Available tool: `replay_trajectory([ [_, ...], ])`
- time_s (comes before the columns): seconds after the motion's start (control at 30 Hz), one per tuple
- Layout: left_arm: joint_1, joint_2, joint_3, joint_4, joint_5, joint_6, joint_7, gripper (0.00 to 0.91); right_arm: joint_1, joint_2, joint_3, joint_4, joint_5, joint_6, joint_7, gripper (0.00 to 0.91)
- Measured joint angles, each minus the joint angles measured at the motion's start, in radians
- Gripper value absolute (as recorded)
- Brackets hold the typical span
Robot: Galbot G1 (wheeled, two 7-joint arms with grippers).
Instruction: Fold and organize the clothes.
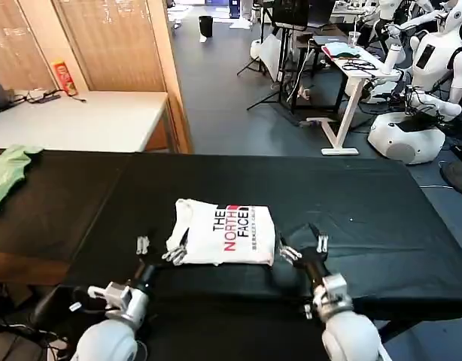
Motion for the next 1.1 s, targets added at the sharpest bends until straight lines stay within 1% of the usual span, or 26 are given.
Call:
replay_trajectory([
  [0.07, 0.035, 0.004, -0.011, -0.027, -0.002, -0.004, -0.013, 0.878, -0.061, -0.001, 0.011, 0.029, -0.014, 0.041, 0.017, 0.878],
  [0.2, 0.119, 0.006, -0.031, -0.072, -0.009, -0.008, -0.029, 0.878, -0.181, -0.016, 0.042, 0.085, -0.021, 0.104, 0.062, 0.878],
  [0.43, 0.272, 0.009, -0.077, -0.133, -0.028, -0.018, -0.035, 0.878, -0.347, -0.008, 0.067, 0.172, -0.058, 0.154, 0.137, 0.878],
  [0.6, 0.355, 0.018, -0.131, -0.167, -0.081, 0.023, -0.042, 0.878, -0.462, 0.004, 0.076, 0.236, -0.057, 0.152, 0.168, 0.878],
  [0.7, 0.393, 0.024, -0.163, -0.185, -0.109, 0.050, -0.047, 0.878, -0.526, 0.011, 0.085, 0.276, -0.049, 0.125, 0.191, 0.878],
  [0.8, 0.428, 0.034, -0.200, -0.204, -0.129, 0.057, -0.045, 0.878, -0.580, 0.017, 0.092, 0.311, -0.037, 0.106, 0.209, 0.878],
  [1.1, 0.480, 0.040, -0.265, -0.229, -0.165, 0.069, -0.041, 0.878, -0.647, 0.021, 0.094, 0.345, -0.033, 0.104, 0.214, 0.878],
])
